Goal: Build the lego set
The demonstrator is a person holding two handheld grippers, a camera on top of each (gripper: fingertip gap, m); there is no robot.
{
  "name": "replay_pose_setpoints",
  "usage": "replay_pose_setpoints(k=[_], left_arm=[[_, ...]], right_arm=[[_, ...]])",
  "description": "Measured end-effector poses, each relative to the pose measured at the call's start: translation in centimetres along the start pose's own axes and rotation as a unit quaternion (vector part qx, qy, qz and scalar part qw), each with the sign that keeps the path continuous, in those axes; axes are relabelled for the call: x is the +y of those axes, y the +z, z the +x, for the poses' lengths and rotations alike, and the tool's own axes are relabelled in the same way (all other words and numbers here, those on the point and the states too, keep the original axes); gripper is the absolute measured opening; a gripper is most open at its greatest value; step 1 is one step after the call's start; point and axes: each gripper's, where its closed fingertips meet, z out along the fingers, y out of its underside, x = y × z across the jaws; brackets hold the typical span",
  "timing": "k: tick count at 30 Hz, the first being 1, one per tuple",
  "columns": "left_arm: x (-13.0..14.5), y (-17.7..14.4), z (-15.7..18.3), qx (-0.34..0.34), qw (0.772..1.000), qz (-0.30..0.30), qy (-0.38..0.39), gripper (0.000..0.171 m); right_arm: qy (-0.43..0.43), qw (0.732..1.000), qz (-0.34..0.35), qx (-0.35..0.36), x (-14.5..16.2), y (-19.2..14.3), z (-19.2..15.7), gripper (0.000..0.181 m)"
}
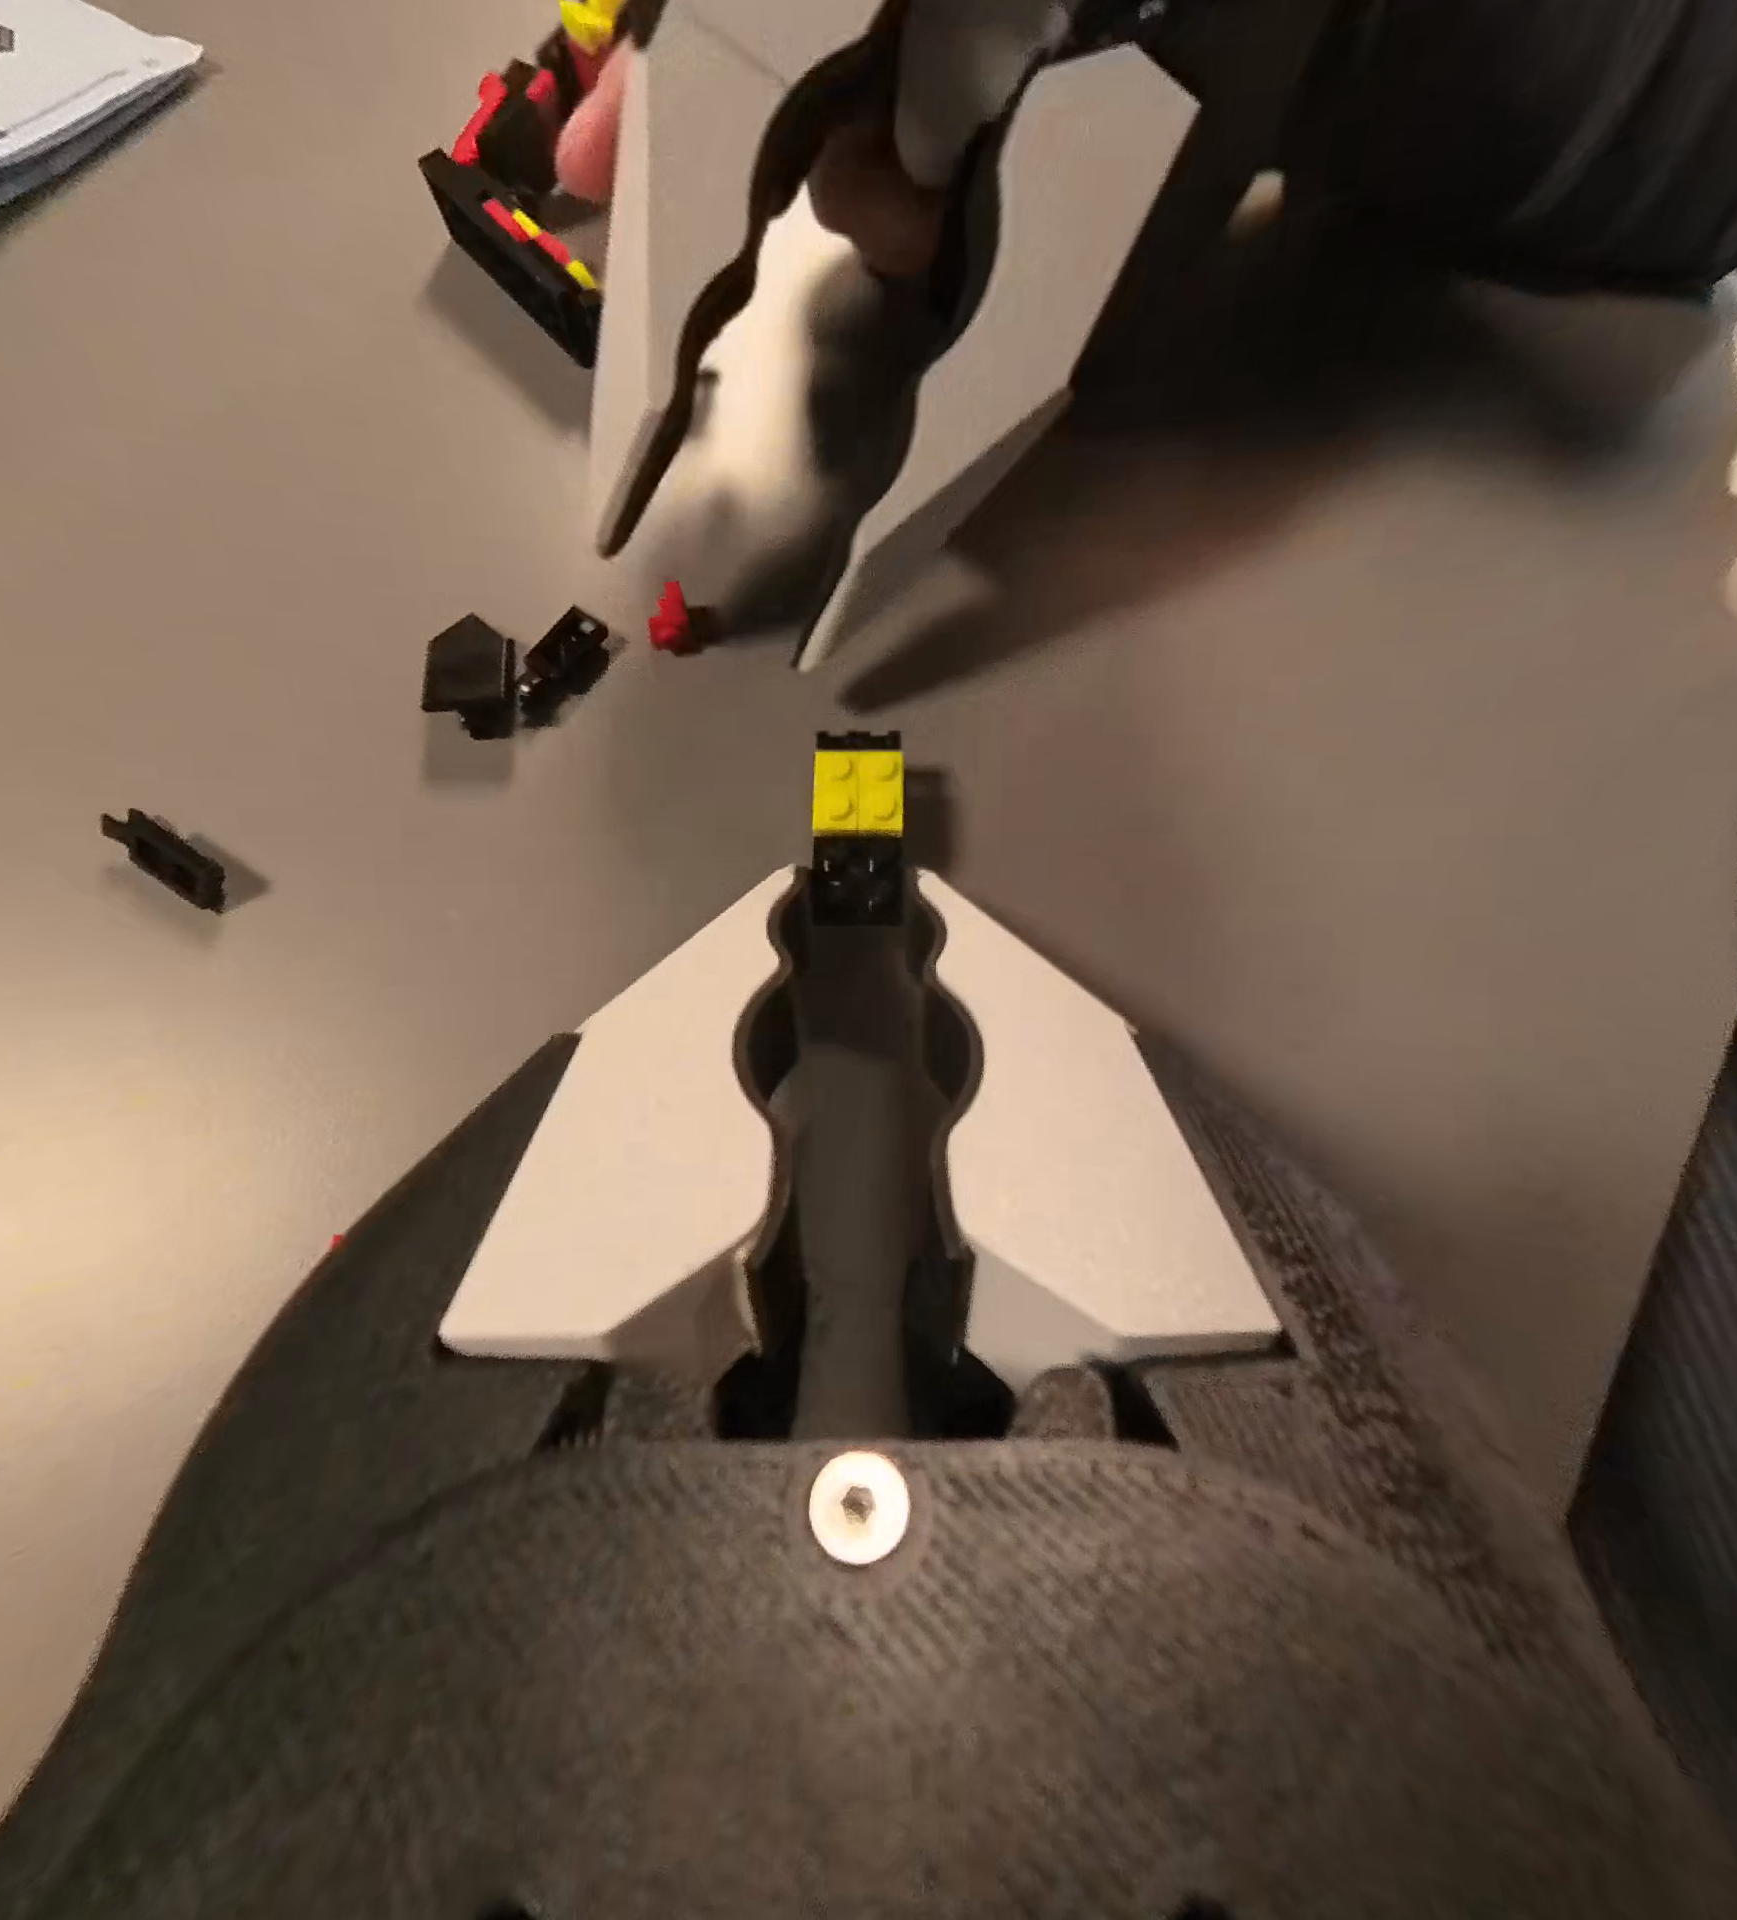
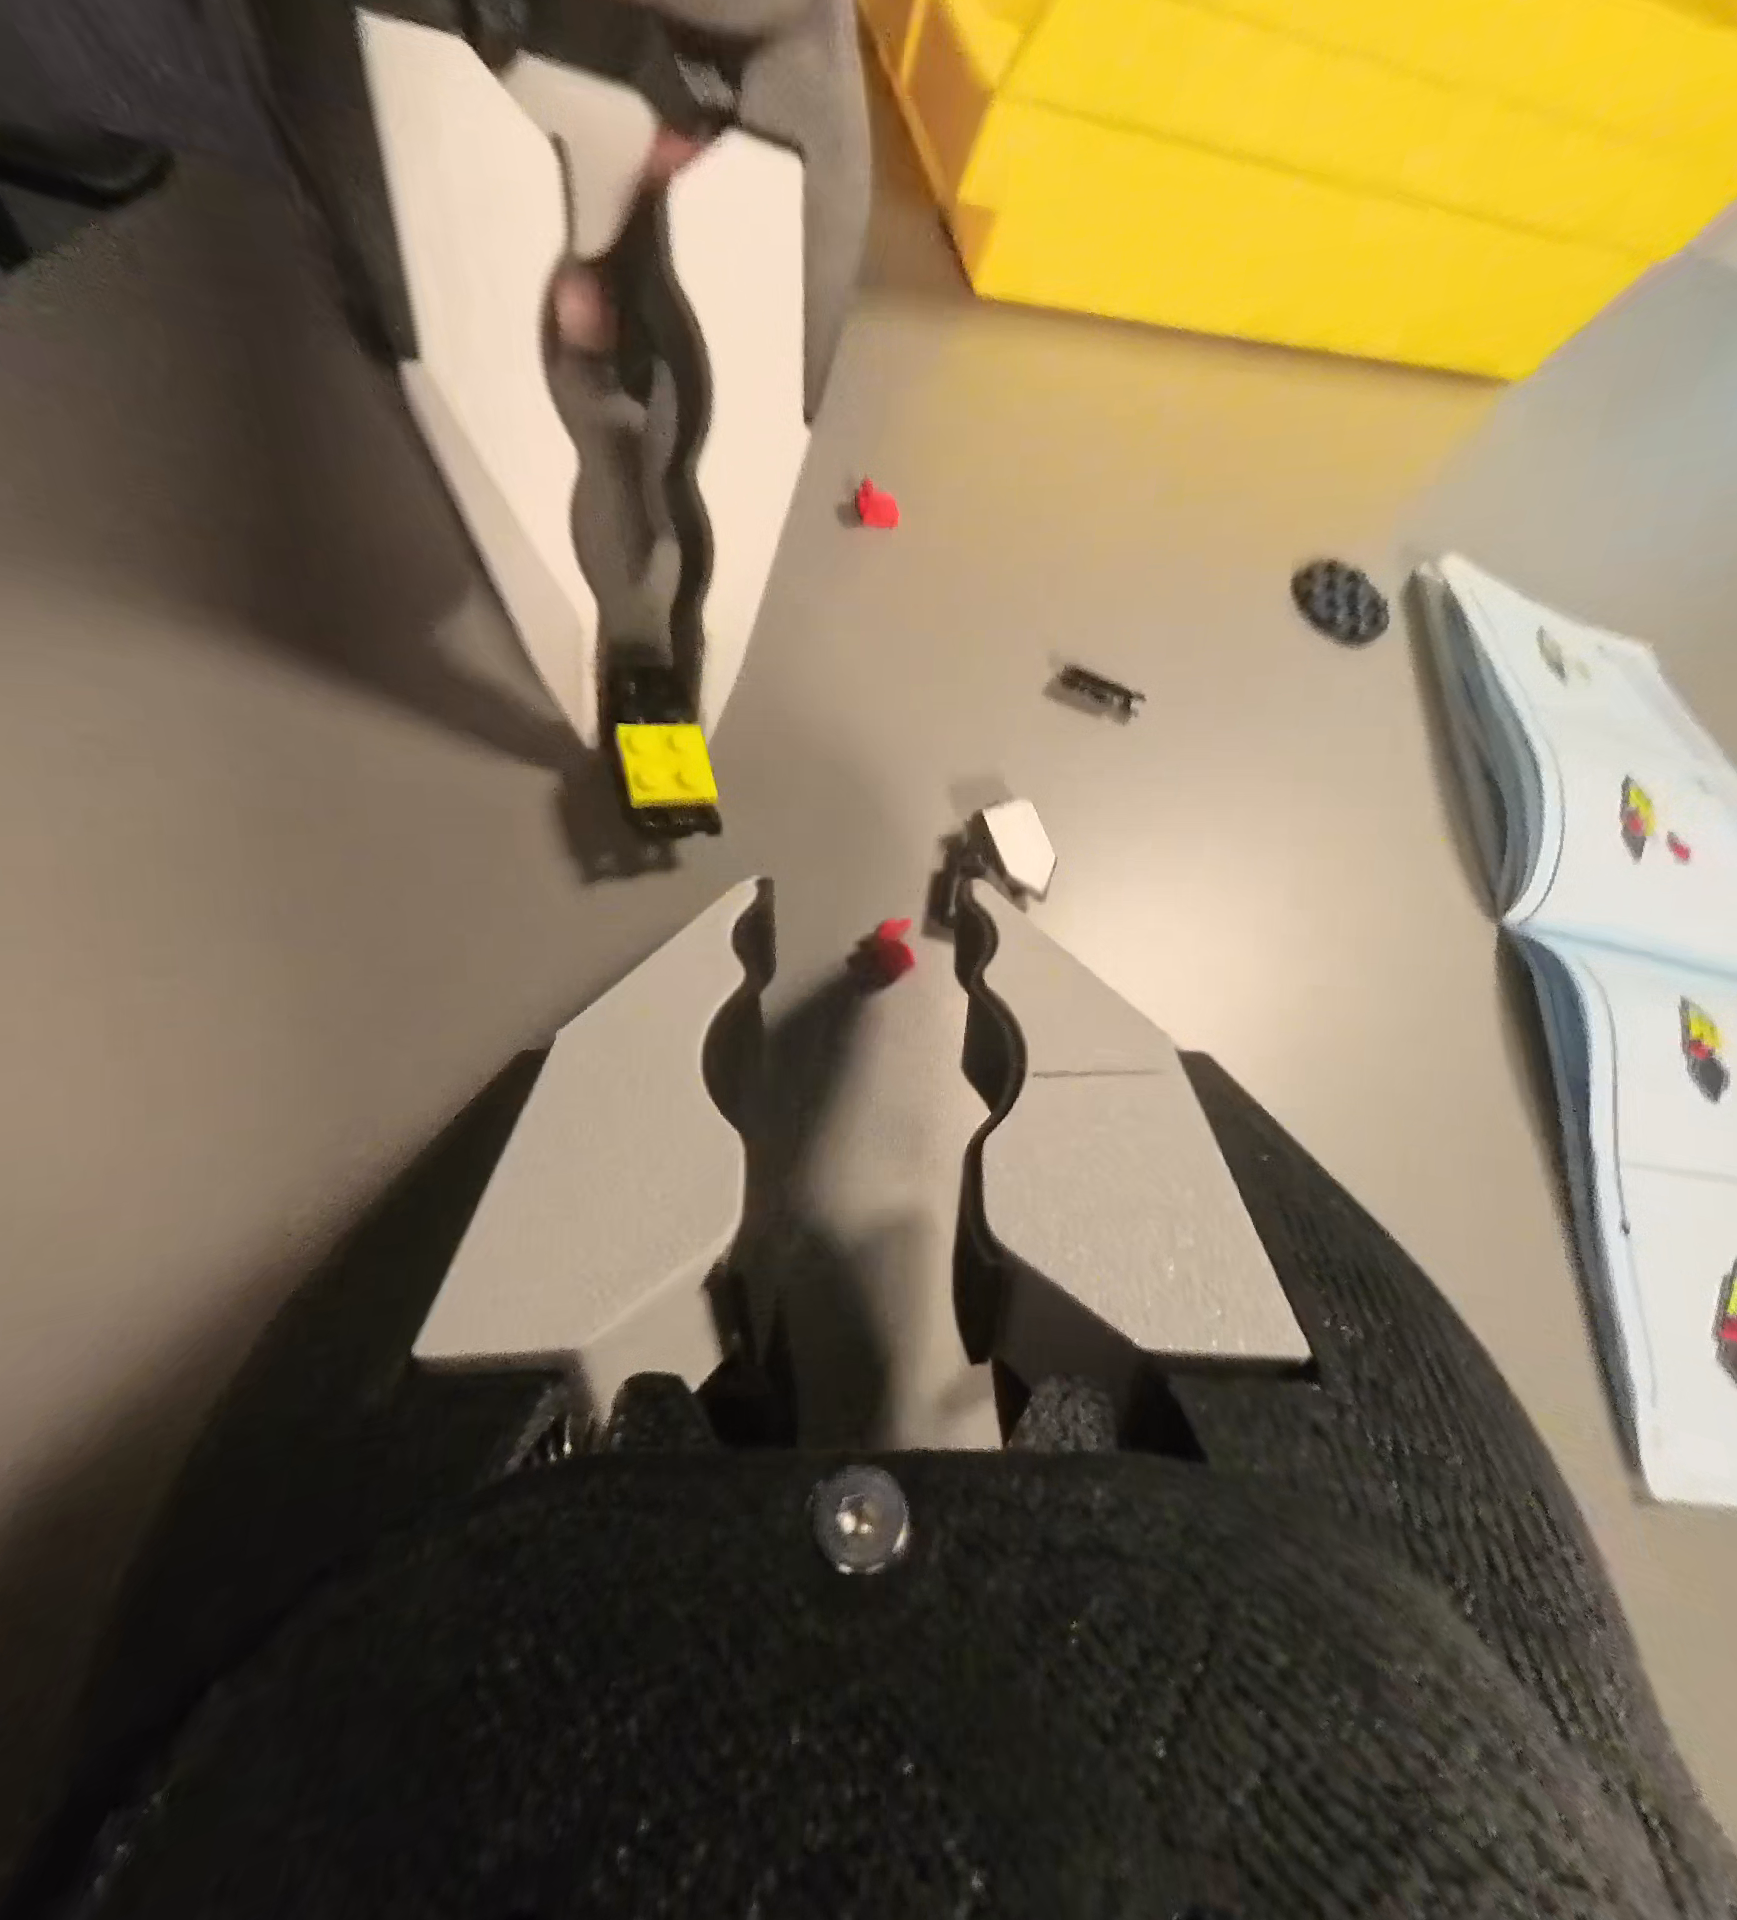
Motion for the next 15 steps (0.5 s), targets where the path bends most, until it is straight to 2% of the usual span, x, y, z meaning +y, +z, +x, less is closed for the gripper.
replay_pose_setpoints(k=[4,9,12,15], left_arm=[[0.0,0.2,-0.1,-0.014,1.0,-0.005,0.027,0.016],[-0.1,0.3,-0.2,-0.014,0.999,-0.005,0.028,0.016],[-0.1,0.3,-0.3,-0.018,0.999,-0.005,0.029,0.016],[0.0,0.3,-0.3,-0.023,0.999,-0.006,0.035,0.016]], right_arm=[[0.031,0.999,-0.04,-0.008,1.2,0.5,0.3,0.023],[0.051,0.997,-0.056,0.001,1.9,0.2,0.6,0.004],[-0.007,0.996,-0.059,0.066,1.9,-0.3,0.9,0.003],[-0.091,0.983,-0.095,0.126,2.1,-0.6,0.3,0.003]])
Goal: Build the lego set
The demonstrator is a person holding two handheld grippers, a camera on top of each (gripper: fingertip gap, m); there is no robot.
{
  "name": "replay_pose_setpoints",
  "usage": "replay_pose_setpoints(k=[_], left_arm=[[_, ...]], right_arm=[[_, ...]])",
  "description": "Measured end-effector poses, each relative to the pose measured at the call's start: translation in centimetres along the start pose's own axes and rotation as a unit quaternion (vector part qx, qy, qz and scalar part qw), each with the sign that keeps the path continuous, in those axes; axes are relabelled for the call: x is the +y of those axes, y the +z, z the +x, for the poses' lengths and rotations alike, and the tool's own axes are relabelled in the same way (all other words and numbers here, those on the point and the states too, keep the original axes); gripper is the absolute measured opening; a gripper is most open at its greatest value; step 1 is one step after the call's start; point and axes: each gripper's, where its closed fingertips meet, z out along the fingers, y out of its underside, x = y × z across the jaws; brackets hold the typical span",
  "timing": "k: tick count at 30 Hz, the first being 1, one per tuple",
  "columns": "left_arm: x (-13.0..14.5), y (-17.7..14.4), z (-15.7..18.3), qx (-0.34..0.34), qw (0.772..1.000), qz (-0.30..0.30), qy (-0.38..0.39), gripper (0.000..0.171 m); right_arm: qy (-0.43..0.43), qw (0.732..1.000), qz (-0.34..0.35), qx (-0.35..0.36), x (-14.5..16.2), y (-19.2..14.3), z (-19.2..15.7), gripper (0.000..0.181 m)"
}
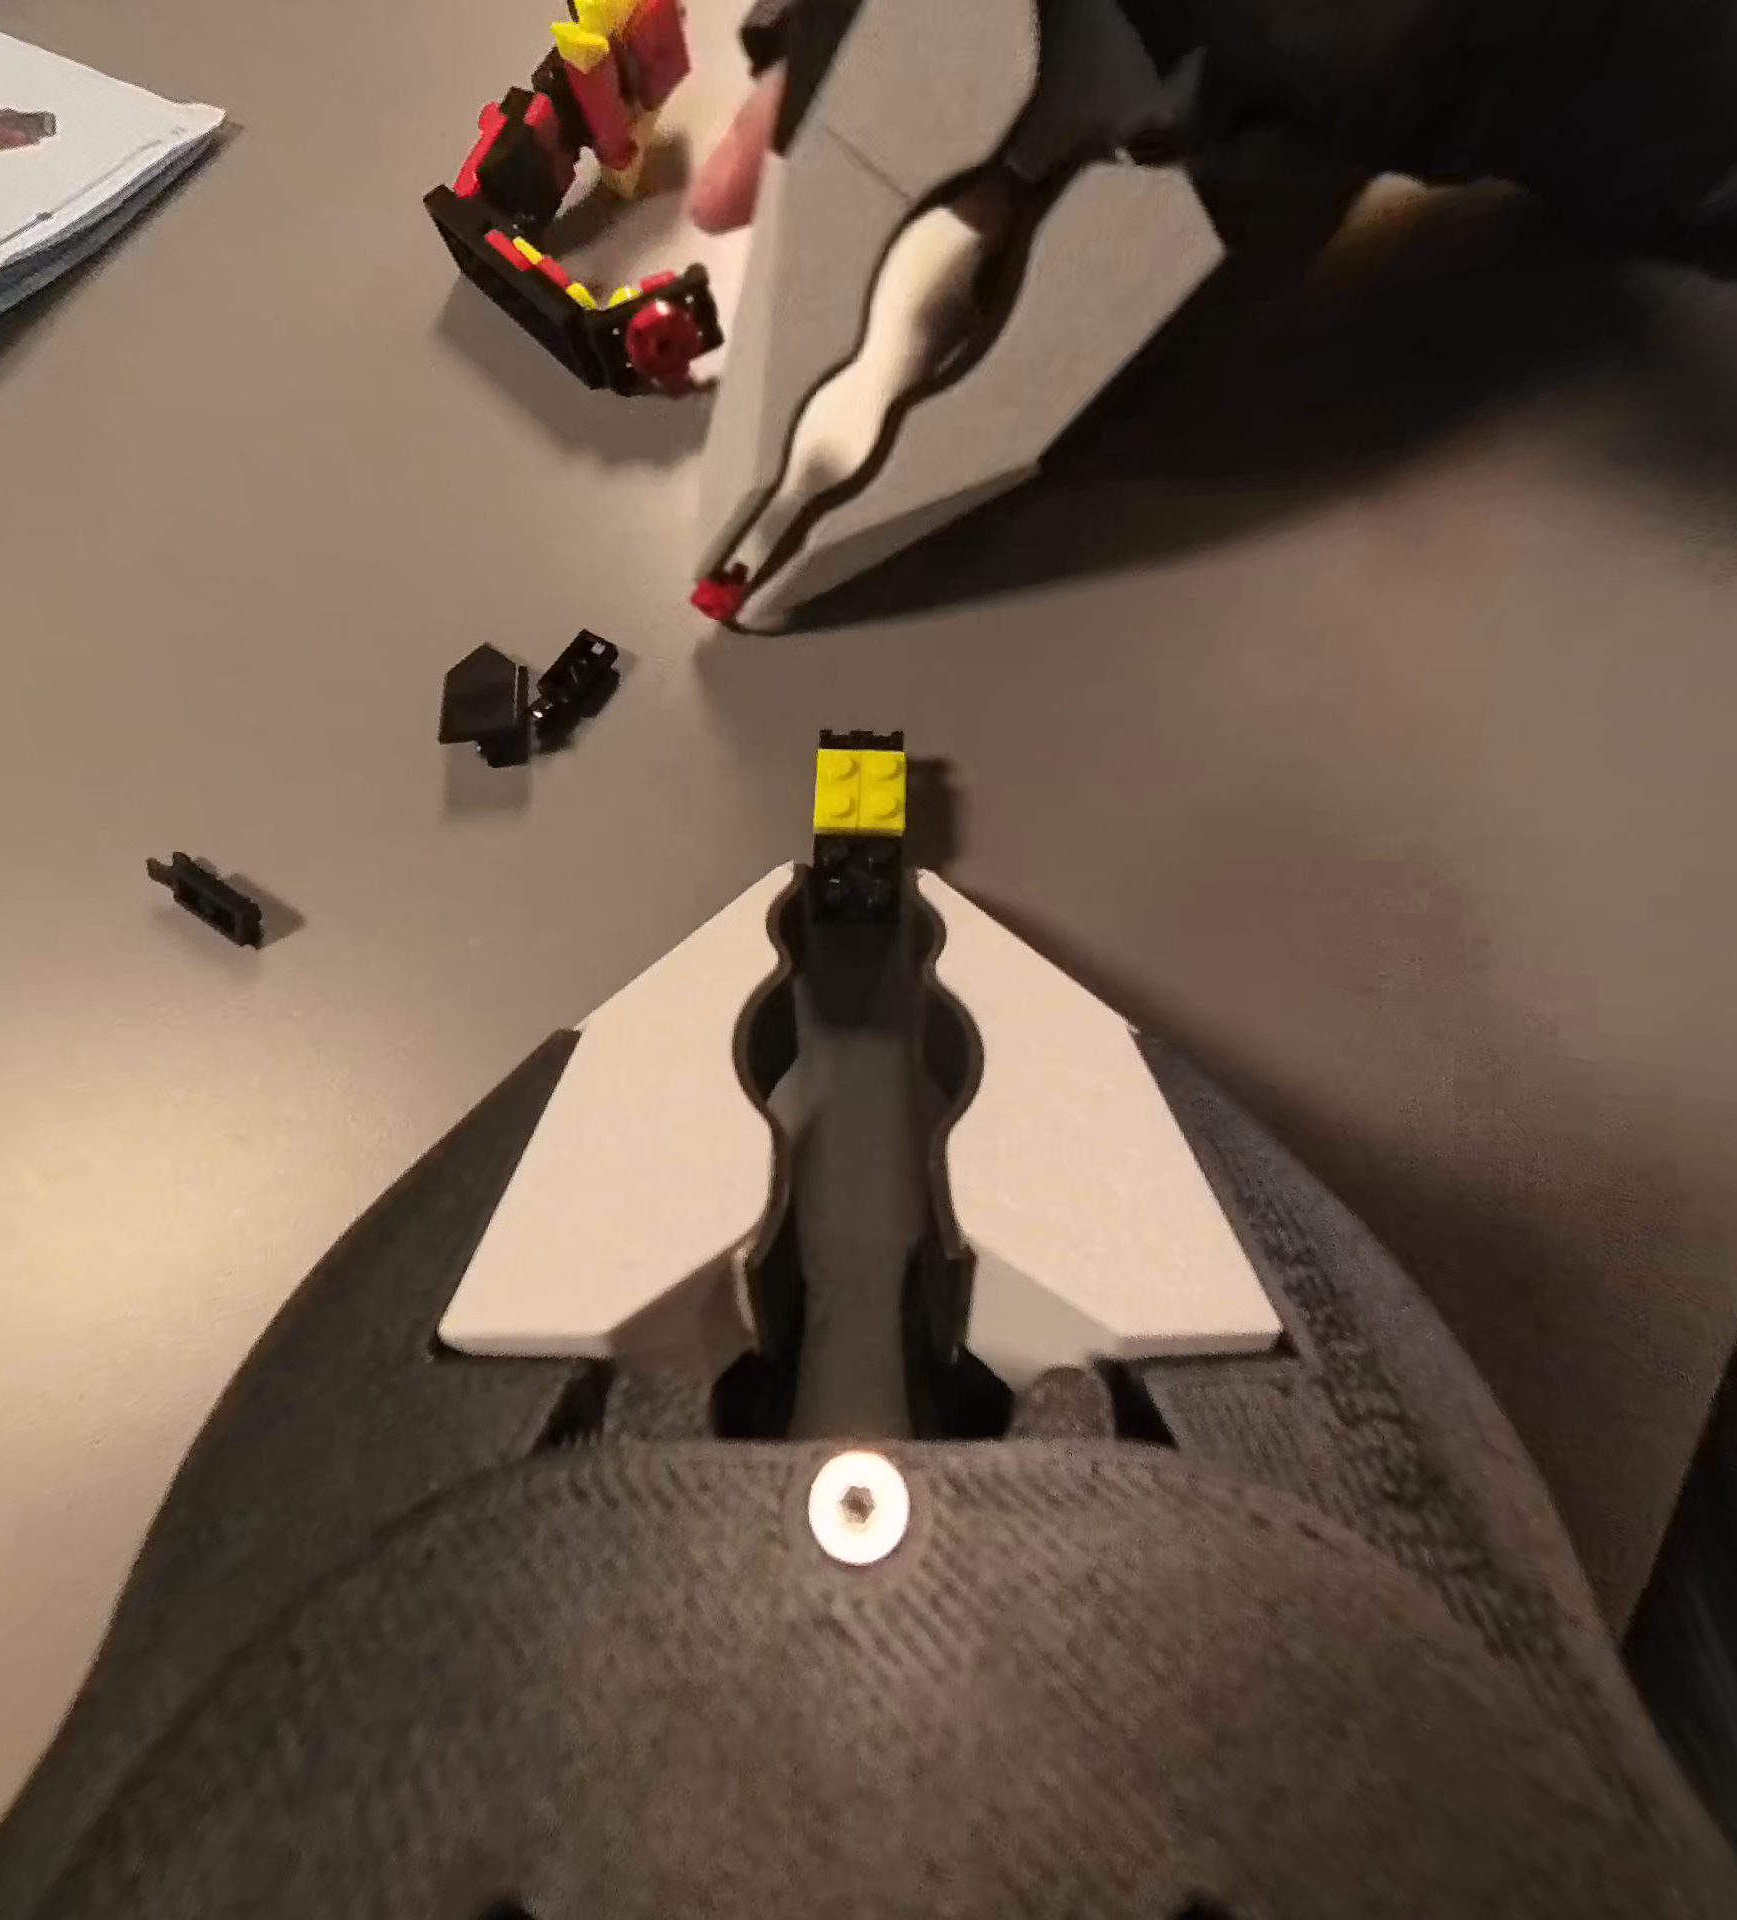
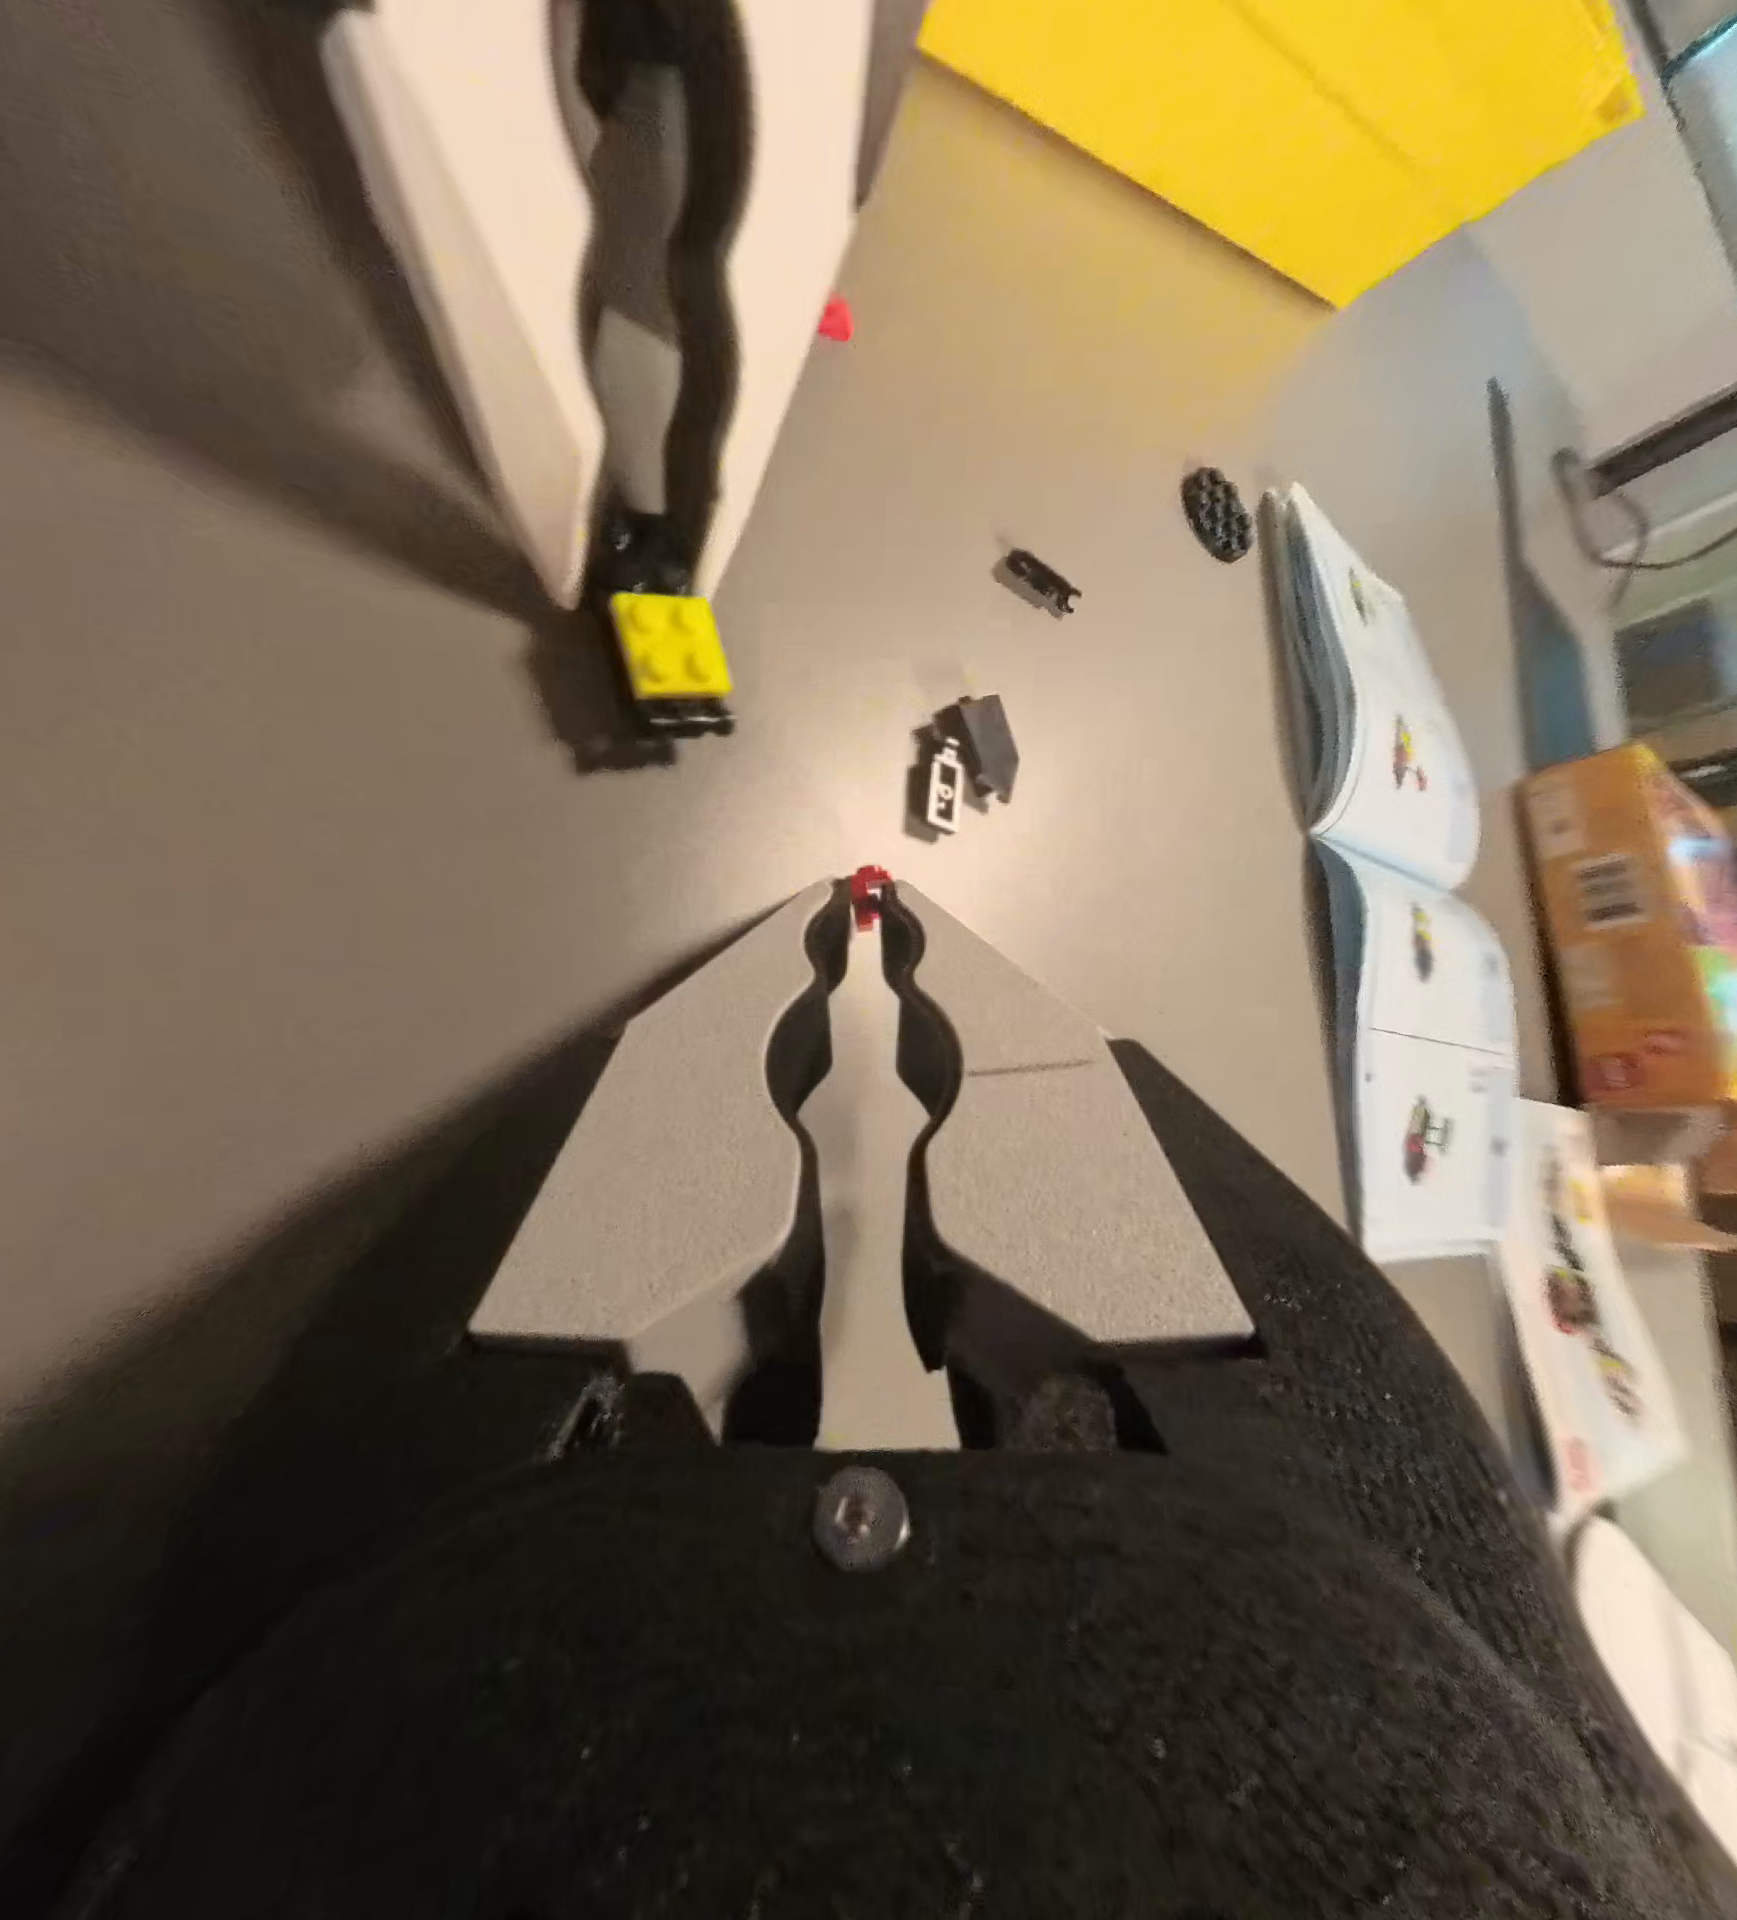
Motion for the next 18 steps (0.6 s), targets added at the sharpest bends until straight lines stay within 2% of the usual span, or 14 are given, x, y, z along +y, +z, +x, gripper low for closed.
replay_pose_setpoints(k=[3,10,15,18], left_arm=[[0.0,0.0,0.0,-0.009,1.0,-0.001,0.01,0.016],[0.0,0.0,-0.1,-0.014,1.0,0.0,0.013,0.016],[0.0,0.0,-0.1,-0.011,1.0,0.0,0.009,0.016],[0.0,0.0,-0.1,-0.013,1.0,0.0,0.012,0.016]], right_arm=[[-0.023,0.999,-0.018,0.026,-0.4,-0.4,-0.9,0.003],[-0.065,0.988,0.012,0.143,-2.1,-1.7,0.0,0.003],[-0.16,0.956,0.026,0.245,-2.7,-2.5,1.0,0.004],[-0.193,0.944,0.028,0.267,-3.0,-2.6,1.2,0.005]])
